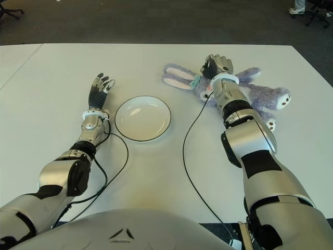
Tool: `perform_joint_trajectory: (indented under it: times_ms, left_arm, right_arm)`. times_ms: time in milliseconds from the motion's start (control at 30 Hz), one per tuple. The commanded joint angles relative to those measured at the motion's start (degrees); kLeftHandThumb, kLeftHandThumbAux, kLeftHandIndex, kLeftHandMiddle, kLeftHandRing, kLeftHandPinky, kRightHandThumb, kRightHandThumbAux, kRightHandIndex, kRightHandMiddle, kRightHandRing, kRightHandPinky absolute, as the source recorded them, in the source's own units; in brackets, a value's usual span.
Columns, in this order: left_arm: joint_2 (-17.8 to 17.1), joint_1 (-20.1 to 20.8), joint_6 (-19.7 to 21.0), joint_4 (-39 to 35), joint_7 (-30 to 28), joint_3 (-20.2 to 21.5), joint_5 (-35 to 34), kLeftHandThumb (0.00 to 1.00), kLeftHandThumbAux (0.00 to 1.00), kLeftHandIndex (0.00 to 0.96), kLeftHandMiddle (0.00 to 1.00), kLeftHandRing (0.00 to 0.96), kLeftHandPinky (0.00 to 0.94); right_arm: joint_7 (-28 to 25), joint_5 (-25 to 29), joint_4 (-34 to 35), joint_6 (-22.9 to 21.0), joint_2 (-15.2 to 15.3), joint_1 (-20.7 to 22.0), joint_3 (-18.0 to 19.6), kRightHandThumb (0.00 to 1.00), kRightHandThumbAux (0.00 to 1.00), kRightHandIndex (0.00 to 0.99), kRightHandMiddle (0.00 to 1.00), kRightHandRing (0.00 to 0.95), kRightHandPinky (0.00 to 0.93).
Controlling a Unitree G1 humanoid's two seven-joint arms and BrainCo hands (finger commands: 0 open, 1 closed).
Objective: Put the doll into the plate.
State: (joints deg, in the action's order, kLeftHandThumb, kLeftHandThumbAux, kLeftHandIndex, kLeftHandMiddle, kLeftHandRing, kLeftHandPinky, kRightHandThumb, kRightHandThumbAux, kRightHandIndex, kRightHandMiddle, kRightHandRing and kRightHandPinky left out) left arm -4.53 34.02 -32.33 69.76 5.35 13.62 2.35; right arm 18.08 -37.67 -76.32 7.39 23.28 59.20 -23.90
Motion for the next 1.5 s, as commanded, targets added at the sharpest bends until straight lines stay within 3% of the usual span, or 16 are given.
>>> perform_joint_trajectory:
  times_ms: [33, 100, 133, 200, 233, 267, 300, 367, 433, 500, 567, 600, 667, 800, 1200, 1500]
  left_arm:
    - [2.7, -12.6, 7.6, 8.1, -1.4, 1.1, -0.8, 0.0, 0.489, 0.095, 0.153, 0.136, 0.113]
    - [2.8, -12.6, 7.6, 8.1, -1.2, 1.1, -0.8, 0.0, 0.489, 0.094, 0.153, 0.135, 0.109]
    - [2.9, -12.6, 7.6, 8.1, -1.2, 1.1, -0.8, 0.0, 0.487, 0.096, 0.154, 0.134, 0.095]
    - [2.9, -12.6, 7.5, 8.1, -1.2, 1.1, -0.7, 0.0, 0.486, 0.097, 0.154, 0.134, 0.091]
    - [2.9, -12.6, 7.5, 8.1, -1.2, 1.0, -0.6, 0.0, 0.486, 0.097, 0.154, 0.134, 0.095]
    - [2.9, -12.7, 7.5, 8.1, -1.2, 1.0, -0.6, 0.0, 0.484, 0.097, 0.152, 0.134, 0.104]
    - [3.0, -12.7, 7.5, 8.1, -1.3, 1.1, -0.6, 0.0, 0.483, 0.098, 0.152, 0.134, 0.106]
    - [3.0, -12.7, 7.5, 8.1, -1.3, 1.2, -0.6, 0.0, 0.488, 0.095, 0.15, 0.132, 0.109]
    - [3.0, -12.8, 7.4, 8.1, -1.4, 1.3, -0.6, 0.0, 0.492, 0.093, 0.149, 0.131, 0.109]
    - [3.1, -12.8, 7.3, 8.0, -1.4, 1.4, -0.7, 0.0, 0.494, 0.091, 0.149, 0.131, 0.108]
    - [3.0, -12.9, 7.4, 8.1, -1.3, 1.5, -0.6, 0.0, 0.495, 0.091, 0.152, 0.131, 0.108]
    - [3.0, -12.9, 7.4, 8.1, -1.3, 1.4, -0.5, 0.0, 0.499, 0.093, 0.155, 0.133, 0.112]
    - [3.0, -12.9, 7.3, 8.1, -1.4, 1.5, -0.5, 0.0, 0.496, 0.092, 0.152, 0.133, 0.111]
    - [3.0, -13.0, 7.1, 8.1, -1.3, 1.4, -0.3, 0.0, 0.484, 0.095, 0.146, 0.13, 0.1]
    - [2.7, -12.8, 7.9, 8.1, -0.3, 0.5, 0.6, 0.0, 0.481, 0.095, 0.142, 0.123, 0.104]
    - [2.9, -12.9, 7.5, 8.1, -0.8, 1.1, 0.0, 0.0, 0.482, 0.098, 0.147, 0.131, 0.108]
  right_arm:
    - [-2.0, 2.3, 0.1, 3.1, -1.6, -0.6, 1.5, 0.709, 0.693, 0.441, 0.753, 0.762, 0.802]
    - [-2.3, 2.5, 0.1, 3.4, -1.6, -0.6, 1.7, 0.707, 0.694, 0.439, 0.757, 0.768, 0.795]
    - [-2.4, 2.6, 0.1, 3.5, -1.6, -0.6, 1.8, 0.701, 0.697, 0.434, 0.733, 0.739, 0.72]
    - [-2.8, 2.8, 0.1, 3.5, -1.5, -0.5, 1.7, 0.699, 0.698, 0.432, 0.726, 0.73, 0.697]
    - [-3.7, 2.9, 0.1, 3.4, -1.5, -0.4, 1.7, 0.696, 0.7, 0.428, 0.668, 0.668, 0.626]
    - [-4.3, 2.9, 0.1, 3.3, -1.5, -0.3, 1.7, 0.684, 0.71, 0.416, 0.464, 0.434, 0.366]
    - [-6.0, 2.9, 0.2, 3.3, -1.3, -0.1, 1.5, 0.681, 0.713, 0.412, 0.413, 0.375, 0.299]
    - [-7.7, 2.9, 0.3, 3.4, -1.0, 0.1, 1.3, 0.341, 0.461, 0.212, 0.261, 0.261, 0.253]
    - [-10.3, 2.7, 0.7, 3.6, -0.4, 0.4, 0.9, 0.283, 0.407, 0.116, 0.151, 0.214, 0.256]
    - [-12.8, 2.5, 1.1, 3.8, 0.1, 0.8, 0.5, 0.276, 0.397, 0.085, 0.109, 0.198, 0.255]
    - [-15.3, 2.3, 1.4, 3.8, 0.4, 1.1, 0.1, 0.273, 0.385, 0.05, 0.048, 0.163, 0.215]
    - [-16.5, 2.2, 1.5, 3.7, 0.5, 1.3, 0.0, 0.272, 0.371, 0.012, 0.012, 0.094, 0.127]
    - [-18.5, 2.2, 1.8, 3.5, 0.6, 1.5, -0.2, 0.269, 0.362, 0.001, 0.001, 0.041, 0.047]
    - [-21.2, 2.1, 2.3, 3.0, 0.9, 1.7, -0.4, 0.263, 0.329, 0.0, 0.0, 0.001, 0.001]
    - [-25.3, 0.5, 4.0, 2.0, 1.0, 2.8, -2.3, 0.232, 0.23, 0.0, 0.0, 0.0, 0.0]
    - [-29.6, 1.5, 5.5, 4.0, 2.6, 3.8, -1.9, 0.234, 0.246, 0.0, 0.0, 0.0, 0.0]
